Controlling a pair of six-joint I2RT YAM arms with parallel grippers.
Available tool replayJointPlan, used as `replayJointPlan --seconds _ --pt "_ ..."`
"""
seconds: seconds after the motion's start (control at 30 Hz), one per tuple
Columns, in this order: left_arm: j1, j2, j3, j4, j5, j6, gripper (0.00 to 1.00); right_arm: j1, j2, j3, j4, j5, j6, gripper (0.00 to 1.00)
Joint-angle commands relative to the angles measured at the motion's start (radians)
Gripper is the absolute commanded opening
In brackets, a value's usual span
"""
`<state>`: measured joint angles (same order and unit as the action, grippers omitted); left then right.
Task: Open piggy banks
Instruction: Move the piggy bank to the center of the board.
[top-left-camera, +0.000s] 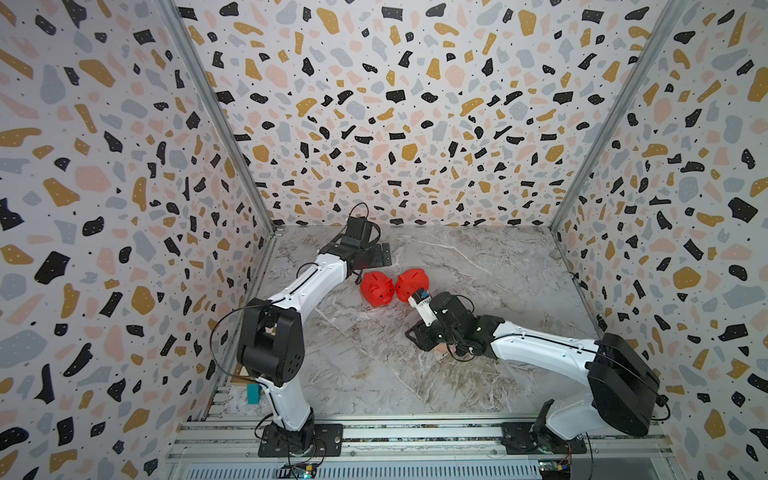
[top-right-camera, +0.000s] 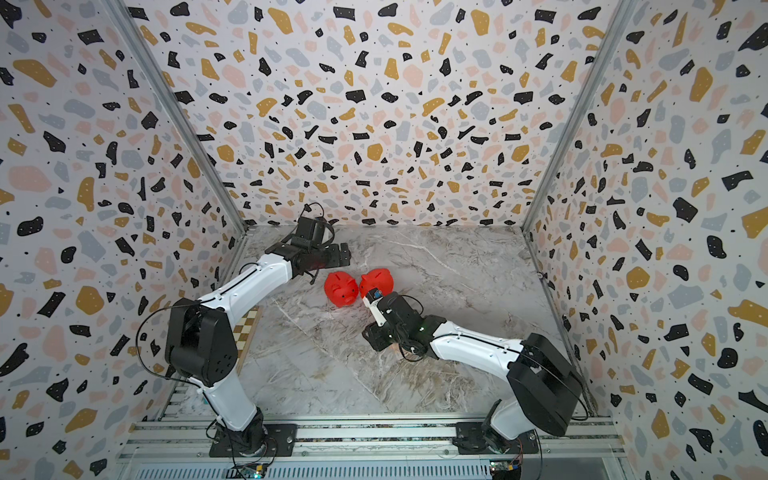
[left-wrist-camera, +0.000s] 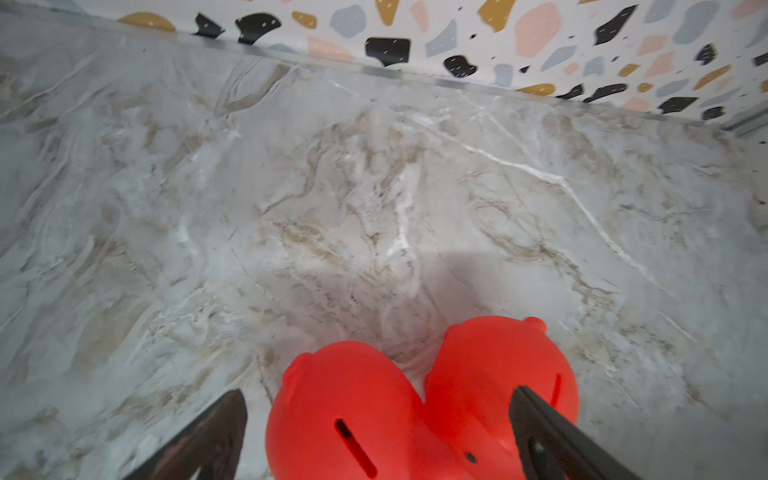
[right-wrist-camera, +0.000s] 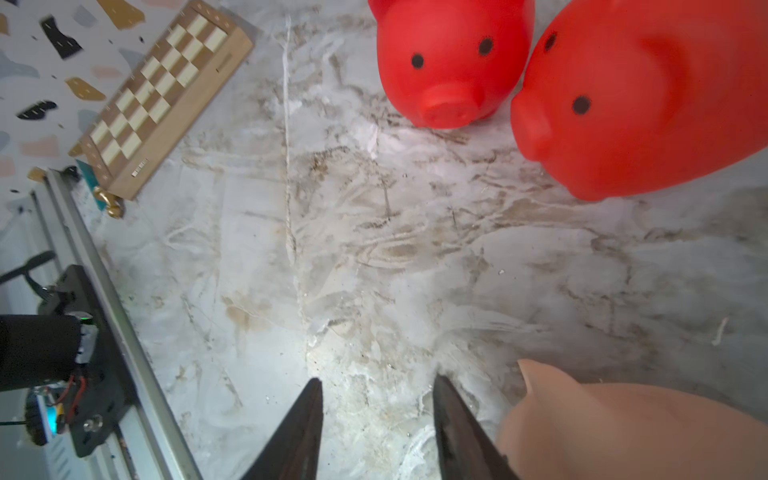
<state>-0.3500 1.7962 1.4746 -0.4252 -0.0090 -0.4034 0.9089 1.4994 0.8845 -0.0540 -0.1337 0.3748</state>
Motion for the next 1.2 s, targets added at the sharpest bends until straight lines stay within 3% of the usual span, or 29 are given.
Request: replayJointPlan --seconds 0.0,0.2,0.53,0.73,0.93,1.17 --pt "0.015 0.046 0.047 -0.022 -0.019 0.008 0.99 0.004 0.015 0.007 -0.039 -0.003 -0.032 0.45" --pt "0.032 0.127 0.078 -0.035 -0.003 -0.031 0.99 -0.045 0.071 -0.036 -0.047 0.045 -0.019 0.46" --pt "0.034 0.161 0.021 0.012 0.081 -0.07 1.0 -0.298 0.071 -0.12 0.015 0.087 -0.01 0.49" --pt "0.034 0.15 -0.061 0.041 0.127 -0.095 0.94 -0.4 0.03 -0.122 0.036 0.063 -0.015 0.52" --pt "0.019 0.113 -0.145 0.066 0.187 -0.084 0.87 -0.401 -0.038 -0.12 0.049 0.063 0.019 0.67" --pt "-0.046 0.016 -0.288 0.119 0.238 -0.095 0.84 -0.41 -0.153 -0.146 0.075 0.051 0.053 0.92"
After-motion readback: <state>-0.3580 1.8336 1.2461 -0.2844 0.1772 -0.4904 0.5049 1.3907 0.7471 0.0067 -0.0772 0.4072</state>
